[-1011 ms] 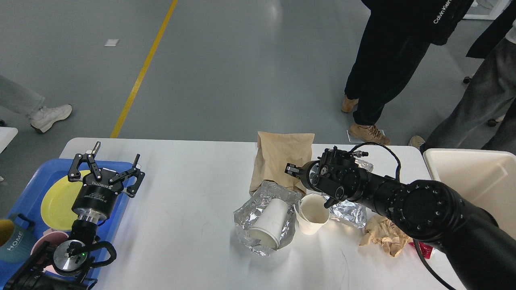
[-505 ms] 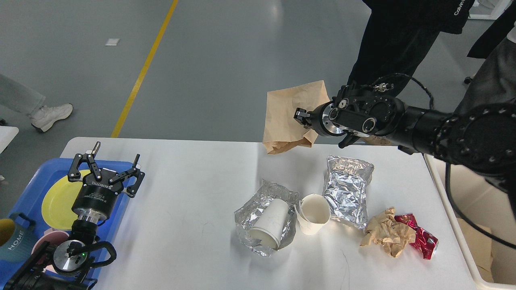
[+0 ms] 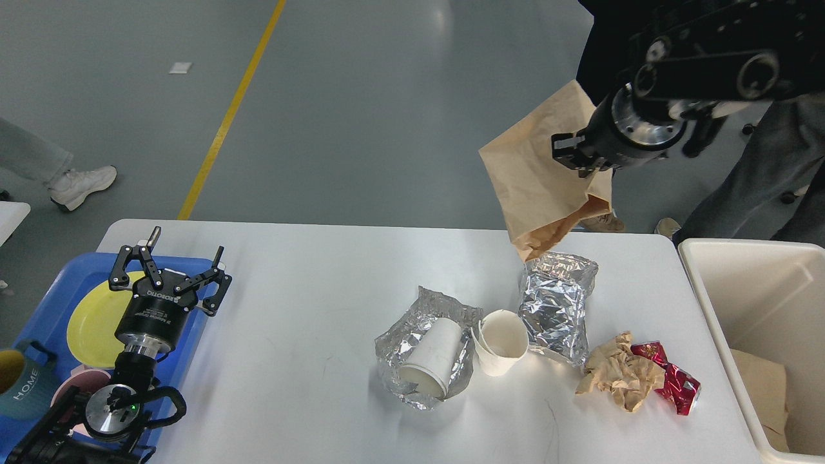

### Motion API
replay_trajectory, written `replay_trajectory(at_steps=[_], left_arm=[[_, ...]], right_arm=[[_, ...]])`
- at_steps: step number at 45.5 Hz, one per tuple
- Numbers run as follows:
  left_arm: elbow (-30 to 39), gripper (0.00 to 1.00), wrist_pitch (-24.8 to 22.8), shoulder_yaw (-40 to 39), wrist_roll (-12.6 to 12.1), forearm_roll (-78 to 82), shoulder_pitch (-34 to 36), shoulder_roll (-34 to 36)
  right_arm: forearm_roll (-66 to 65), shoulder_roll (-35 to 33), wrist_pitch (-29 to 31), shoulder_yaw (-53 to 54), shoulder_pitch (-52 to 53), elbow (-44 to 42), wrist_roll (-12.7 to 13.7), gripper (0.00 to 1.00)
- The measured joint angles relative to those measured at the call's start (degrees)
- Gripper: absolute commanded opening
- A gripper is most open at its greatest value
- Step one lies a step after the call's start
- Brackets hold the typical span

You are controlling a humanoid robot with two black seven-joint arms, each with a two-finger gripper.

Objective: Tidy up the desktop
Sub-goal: 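Lift the brown paper bag over the white bin and drop it in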

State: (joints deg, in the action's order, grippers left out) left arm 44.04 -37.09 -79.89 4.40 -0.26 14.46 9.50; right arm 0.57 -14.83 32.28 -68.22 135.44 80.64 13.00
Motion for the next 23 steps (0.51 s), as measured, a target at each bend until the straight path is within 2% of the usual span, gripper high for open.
replay_trajectory(at_steps=[9,16,23], left_arm=[[0.0,0.97,0.0,0.0,0.0,0.0,0.0,0.0],[0.0,0.97,0.0,0.0,0.0,0.0,0.0,0.0],[0.0,0.97,0.0,0.0,0.0,0.0,0.0,0.0]], right_arm=[[-4.9,-4.7,14.6,-9.9,18.5,13.1,-5.2,0.00],[-5.6,-5.2,16.0,-17.6,24.4,18.0,-6.9,0.00],[-5.6,-5.0,15.4,-24.2,25.2,18.4,-11.0,0.00]])
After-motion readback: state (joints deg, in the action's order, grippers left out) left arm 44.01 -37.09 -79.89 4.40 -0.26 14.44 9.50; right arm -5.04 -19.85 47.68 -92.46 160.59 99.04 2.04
